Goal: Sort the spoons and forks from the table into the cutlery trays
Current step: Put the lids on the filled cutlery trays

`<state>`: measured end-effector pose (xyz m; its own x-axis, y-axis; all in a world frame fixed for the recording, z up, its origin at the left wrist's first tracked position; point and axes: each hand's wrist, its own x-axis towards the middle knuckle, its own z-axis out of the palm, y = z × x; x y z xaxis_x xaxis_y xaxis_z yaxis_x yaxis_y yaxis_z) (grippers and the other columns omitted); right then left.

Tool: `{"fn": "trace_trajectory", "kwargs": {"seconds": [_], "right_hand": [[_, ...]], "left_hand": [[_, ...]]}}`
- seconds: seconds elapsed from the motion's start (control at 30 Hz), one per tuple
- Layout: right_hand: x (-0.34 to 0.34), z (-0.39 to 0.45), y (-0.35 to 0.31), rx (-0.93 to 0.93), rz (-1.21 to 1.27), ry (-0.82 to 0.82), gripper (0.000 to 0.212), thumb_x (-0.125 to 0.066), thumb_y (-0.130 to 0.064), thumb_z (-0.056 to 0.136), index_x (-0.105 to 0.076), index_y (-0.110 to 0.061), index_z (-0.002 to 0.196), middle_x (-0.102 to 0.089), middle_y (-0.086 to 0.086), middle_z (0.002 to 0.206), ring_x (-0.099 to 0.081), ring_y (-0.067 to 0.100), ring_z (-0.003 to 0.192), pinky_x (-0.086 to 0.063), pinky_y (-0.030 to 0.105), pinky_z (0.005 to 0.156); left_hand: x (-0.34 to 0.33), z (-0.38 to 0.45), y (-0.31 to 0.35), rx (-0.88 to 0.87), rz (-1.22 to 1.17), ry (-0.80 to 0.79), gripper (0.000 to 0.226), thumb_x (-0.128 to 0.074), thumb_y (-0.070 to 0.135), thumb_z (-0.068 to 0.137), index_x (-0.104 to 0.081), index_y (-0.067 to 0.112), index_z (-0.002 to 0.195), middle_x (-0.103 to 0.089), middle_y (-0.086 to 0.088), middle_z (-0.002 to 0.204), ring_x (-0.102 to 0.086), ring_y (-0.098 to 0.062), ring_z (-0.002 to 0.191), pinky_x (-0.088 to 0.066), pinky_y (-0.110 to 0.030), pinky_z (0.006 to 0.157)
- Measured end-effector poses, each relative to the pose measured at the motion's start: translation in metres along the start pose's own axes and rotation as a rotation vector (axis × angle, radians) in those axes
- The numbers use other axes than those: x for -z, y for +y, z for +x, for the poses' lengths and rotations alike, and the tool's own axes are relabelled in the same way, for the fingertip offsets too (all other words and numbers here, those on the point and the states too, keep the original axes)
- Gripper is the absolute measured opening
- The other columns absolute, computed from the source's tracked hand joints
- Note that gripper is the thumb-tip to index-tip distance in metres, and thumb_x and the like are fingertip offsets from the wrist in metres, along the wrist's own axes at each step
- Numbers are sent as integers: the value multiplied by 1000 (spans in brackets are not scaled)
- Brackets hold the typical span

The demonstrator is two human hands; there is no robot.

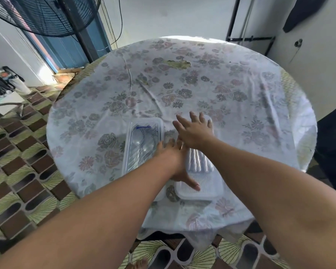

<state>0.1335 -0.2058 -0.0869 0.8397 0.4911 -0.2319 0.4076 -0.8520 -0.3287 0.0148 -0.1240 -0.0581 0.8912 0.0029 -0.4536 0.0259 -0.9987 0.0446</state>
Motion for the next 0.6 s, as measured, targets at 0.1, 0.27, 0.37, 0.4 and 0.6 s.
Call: {"fn": "trace_trajectory", "kwargs": {"seconds": [0.1, 0.27, 0.37, 0.4, 0.6], "right_hand": [[-6, -4, 3, -35, -32, 6, 63, -14, -73, 99, -6, -54, 159, 11, -2, 172, 20, 30, 156, 14, 58, 122], [-10, 1, 8, -40, -20, 8, 62, -20, -69, 101, -6, -53, 159, 7, -2, 173, 16, 30, 157, 11, 56, 124], [-9, 1, 9, -29, -14, 3, 64, -21, -66, 102, -4, -48, 161, 10, 0, 172, 16, 29, 157, 10, 53, 125], [-10, -1, 14, -38, 13, 13, 65, -21, -64, 103, -3, -44, 162, 11, 2, 172, 16, 28, 157, 9, 51, 125], [-44, -69, 43, -117, 144, 158, 75, -6, -55, 105, 6, -8, 163, 10, 15, 171, 15, 28, 157, 7, 43, 128]], "left_hand": [[1, 2, 1, 2, -7, -2, 160, -70, 97, 42, 11, 27, 162, 5, -3, 172, 2, -31, 157, 5, -60, 122], [5, 0, 4, 13, -22, -10, 160, -74, 93, 43, 11, 29, 162, 9, 0, 171, 3, -29, 157, 10, -58, 121], [6, -2, 5, 20, -13, -15, 162, -73, 93, 43, 15, 27, 161, 13, -2, 171, 2, -30, 157, 10, -59, 122], [5, -2, 5, 25, -8, -21, 163, -72, 94, 43, 16, 25, 161, 14, -3, 171, 2, -31, 157, 10, -60, 123], [2, -1, 1, 42, 11, -66, 157, -64, 98, 48, 18, 25, 161, 19, -2, 170, 16, -30, 156, 16, -62, 120]]}}
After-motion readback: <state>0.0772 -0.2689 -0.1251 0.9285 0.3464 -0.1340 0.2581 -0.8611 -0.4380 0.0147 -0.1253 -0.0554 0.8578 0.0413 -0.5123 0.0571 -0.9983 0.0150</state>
